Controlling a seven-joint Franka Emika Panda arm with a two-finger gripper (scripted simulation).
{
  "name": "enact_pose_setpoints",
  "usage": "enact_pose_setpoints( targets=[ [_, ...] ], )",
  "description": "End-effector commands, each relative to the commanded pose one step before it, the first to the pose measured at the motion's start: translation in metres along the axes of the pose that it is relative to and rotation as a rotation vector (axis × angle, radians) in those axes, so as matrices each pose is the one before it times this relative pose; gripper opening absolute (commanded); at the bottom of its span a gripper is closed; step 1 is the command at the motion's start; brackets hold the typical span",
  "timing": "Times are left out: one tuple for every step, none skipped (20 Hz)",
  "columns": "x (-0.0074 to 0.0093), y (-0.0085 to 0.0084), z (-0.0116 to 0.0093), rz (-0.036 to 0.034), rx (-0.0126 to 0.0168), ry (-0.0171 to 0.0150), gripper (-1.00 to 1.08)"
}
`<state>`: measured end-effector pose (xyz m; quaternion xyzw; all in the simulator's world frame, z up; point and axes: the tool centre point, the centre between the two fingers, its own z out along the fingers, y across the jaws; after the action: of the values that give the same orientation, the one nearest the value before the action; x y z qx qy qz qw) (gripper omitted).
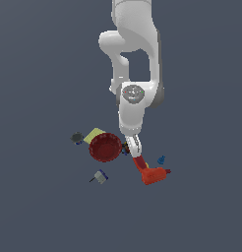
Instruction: Pick up a designated object from a clutter of objects.
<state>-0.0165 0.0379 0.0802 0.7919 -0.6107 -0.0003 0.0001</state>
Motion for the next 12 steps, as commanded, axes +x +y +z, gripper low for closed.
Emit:
enact_pose_setpoints(
  targets=[
    [0.00002, 0.0, 0.00001, 0.00011, 0.0, 0.00001, 1.0],
    [-0.00002, 0.00001, 0.0003, 0.0, 0.0, 0.0, 1.0],
    [-0.00005, 0.00002, 0.0009, 0.0, 0.0, 0.0, 1.0],
    [-0.00008, 0.00004, 0.00149, 0.0, 0.0, 0.0, 1.0],
    [0.00014, 0.00011, 0.00206, 0.00049, 0.00004, 0.00004, 1.0],
    [-0.00014, 0.00008, 0.00267, 0.0, 0.0, 0.0, 1.0],
    [0.00008, 0.00015, 0.00322, 0.00048, 0.00004, 0.00005, 1.0],
    [0.00005, 0.00016, 0.00379, 0.00048, 0.00004, 0.00005, 1.0],
    [0.00002, 0.00018, 0.00434, 0.00048, 0.00004, 0.00005, 1.0],
    [0.0, 0.00018, 0.00487, 0.00048, 0.00004, 0.00005, 1.0],
    [-0.00001, 0.00015, 0.00522, 0.00048, 0.00004, 0.00005, 1.0],
    [0.00002, 0.0001, 0.00473, 0.00048, 0.00005, 0.00004, 1.0]
  ],
)
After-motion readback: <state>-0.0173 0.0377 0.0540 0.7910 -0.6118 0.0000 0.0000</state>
